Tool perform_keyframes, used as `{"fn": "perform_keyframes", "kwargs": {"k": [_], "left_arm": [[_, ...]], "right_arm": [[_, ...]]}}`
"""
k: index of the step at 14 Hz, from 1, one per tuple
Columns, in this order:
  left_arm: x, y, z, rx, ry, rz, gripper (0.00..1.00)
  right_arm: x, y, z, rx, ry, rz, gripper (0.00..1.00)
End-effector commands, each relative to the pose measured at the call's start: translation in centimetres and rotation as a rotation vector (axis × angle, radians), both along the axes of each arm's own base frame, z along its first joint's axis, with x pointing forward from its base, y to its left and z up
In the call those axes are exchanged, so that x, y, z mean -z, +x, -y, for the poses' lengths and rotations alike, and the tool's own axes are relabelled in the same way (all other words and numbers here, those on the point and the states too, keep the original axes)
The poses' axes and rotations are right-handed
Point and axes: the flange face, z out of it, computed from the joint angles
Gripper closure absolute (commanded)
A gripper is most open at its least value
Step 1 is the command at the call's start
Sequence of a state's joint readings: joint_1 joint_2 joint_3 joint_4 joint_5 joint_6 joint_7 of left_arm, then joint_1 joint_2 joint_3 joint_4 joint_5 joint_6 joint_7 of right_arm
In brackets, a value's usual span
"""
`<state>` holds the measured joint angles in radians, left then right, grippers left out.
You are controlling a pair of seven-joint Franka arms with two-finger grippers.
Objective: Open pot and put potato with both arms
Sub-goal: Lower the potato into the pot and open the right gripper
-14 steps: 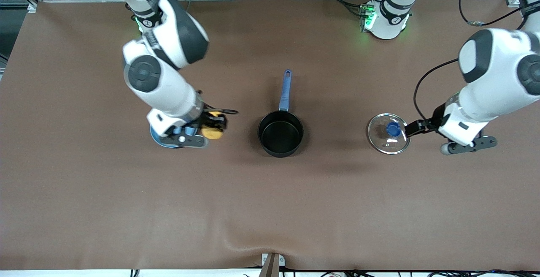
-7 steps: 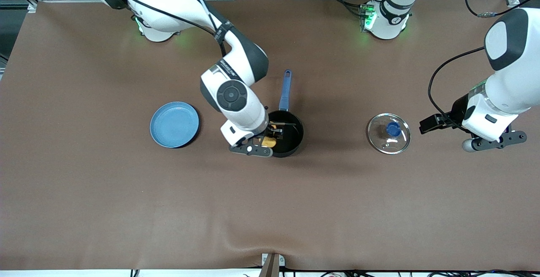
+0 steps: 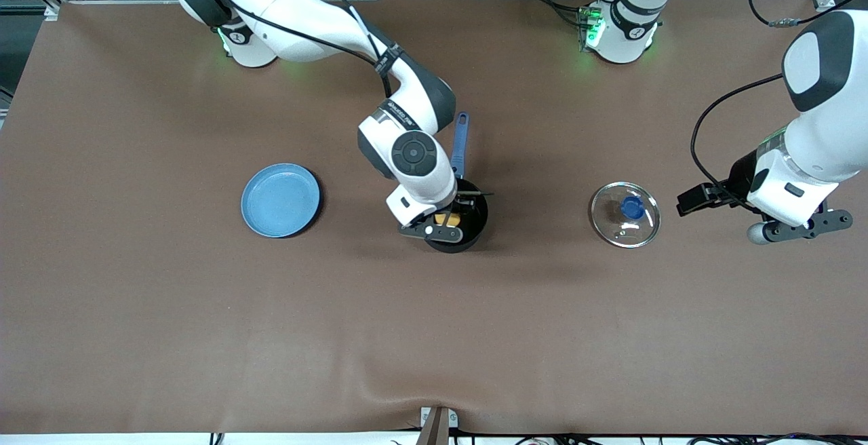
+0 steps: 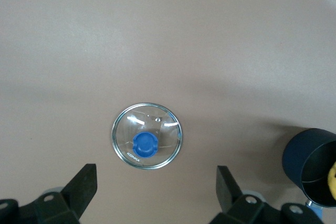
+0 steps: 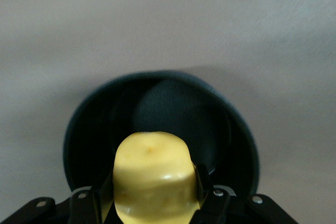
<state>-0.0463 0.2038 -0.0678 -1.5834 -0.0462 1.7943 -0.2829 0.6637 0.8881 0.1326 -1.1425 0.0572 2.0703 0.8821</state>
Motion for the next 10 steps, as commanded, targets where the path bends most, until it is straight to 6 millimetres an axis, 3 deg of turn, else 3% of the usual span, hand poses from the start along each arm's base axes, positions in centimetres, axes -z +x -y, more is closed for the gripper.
{"fn": "perform_keyframes", "kwargs": {"k": [1,10], "left_arm": [[-1.6,-0.3,-0.1,0.004,0.022,0.014,0.00],[-2.6,-0.2,-0.9,-0.007,0.002,0.032,0.00]], "right_arm": [[1.3,-0.7,-1.7,-0.002,-0.003,0.023,1.00],[6.1,-1.1,-2.2,-0.011,-0.023,0.043,1.00]]}}
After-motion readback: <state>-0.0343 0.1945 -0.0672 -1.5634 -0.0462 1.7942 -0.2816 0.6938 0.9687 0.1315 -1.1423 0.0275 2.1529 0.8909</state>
